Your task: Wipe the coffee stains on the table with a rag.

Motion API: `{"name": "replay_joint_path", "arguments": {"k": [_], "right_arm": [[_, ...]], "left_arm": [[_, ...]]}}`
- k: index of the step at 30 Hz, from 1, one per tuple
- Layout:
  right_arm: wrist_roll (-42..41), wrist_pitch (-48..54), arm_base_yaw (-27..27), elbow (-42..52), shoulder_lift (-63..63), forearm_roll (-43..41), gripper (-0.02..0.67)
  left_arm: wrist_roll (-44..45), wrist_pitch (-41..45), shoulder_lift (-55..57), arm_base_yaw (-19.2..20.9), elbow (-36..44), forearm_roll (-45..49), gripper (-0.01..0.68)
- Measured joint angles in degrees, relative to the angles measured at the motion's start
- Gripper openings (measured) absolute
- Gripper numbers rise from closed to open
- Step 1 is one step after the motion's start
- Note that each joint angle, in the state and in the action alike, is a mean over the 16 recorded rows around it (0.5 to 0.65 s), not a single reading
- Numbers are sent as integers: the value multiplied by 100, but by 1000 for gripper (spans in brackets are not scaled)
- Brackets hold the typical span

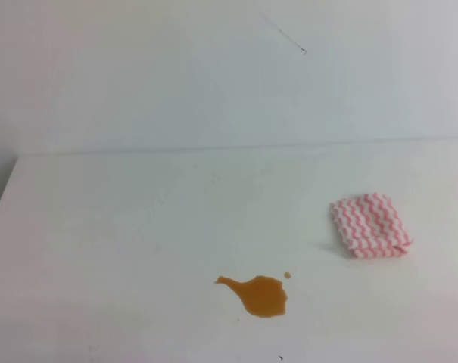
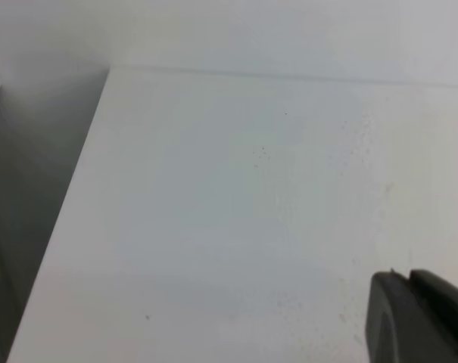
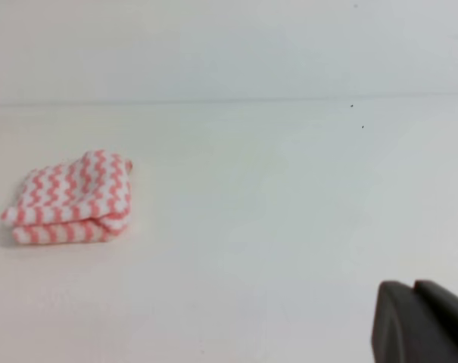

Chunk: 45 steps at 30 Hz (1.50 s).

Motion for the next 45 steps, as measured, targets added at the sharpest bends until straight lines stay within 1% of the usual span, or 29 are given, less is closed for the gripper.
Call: {"name": "replay_joint_path", "arguments": {"k": [45], "right_arm": [[0,-97,0,0,0,-6,-4]], "left_arm": [[0,0,0,0,0,0,0]]}}
